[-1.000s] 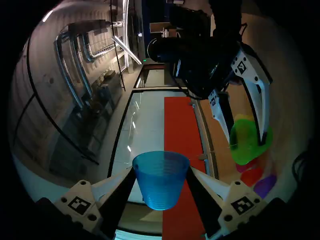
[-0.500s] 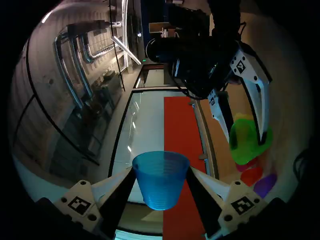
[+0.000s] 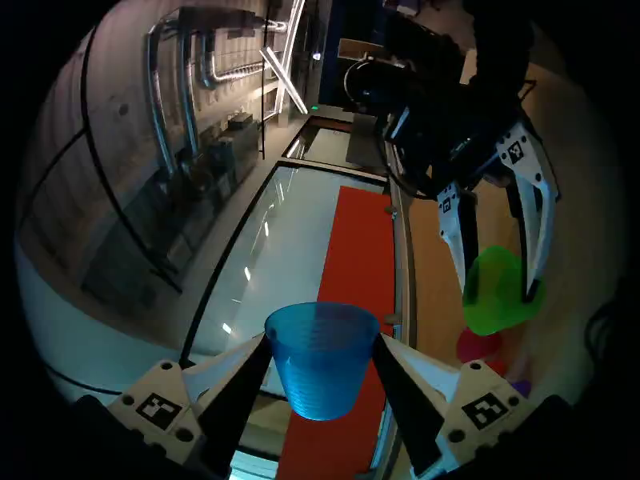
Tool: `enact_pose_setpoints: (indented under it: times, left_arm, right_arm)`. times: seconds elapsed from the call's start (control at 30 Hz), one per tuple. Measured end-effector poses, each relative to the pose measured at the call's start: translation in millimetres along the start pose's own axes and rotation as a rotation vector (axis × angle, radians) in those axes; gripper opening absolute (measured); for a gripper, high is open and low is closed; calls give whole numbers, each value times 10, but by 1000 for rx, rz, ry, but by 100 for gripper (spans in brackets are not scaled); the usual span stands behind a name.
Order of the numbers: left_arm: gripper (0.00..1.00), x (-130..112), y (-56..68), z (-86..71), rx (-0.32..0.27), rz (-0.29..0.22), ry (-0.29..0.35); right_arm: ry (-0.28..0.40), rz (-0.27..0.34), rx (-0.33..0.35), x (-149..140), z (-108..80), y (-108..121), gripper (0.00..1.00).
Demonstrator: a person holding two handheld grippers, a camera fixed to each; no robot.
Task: Pour water
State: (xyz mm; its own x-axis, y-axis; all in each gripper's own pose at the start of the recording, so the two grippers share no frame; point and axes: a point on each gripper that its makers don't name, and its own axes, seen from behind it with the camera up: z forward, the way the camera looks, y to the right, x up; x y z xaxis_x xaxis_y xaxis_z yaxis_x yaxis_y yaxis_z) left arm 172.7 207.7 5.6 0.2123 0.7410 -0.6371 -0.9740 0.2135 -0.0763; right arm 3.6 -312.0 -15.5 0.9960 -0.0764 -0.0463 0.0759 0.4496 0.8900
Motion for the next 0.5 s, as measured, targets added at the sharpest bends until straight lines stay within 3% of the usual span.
enact_pose_setpoints:
  times: [0.3, 0.5]
  left_arm:
    - [85, -98, 0, -4, 0, -279, -5]
    - [85, -159, -59, -21, 16, -437, -8]
  right_arm:
    - [2, -4, -4, 5, -17, 16, 91]
    - [-1, -6, -7, 13, -22, 11, 91]
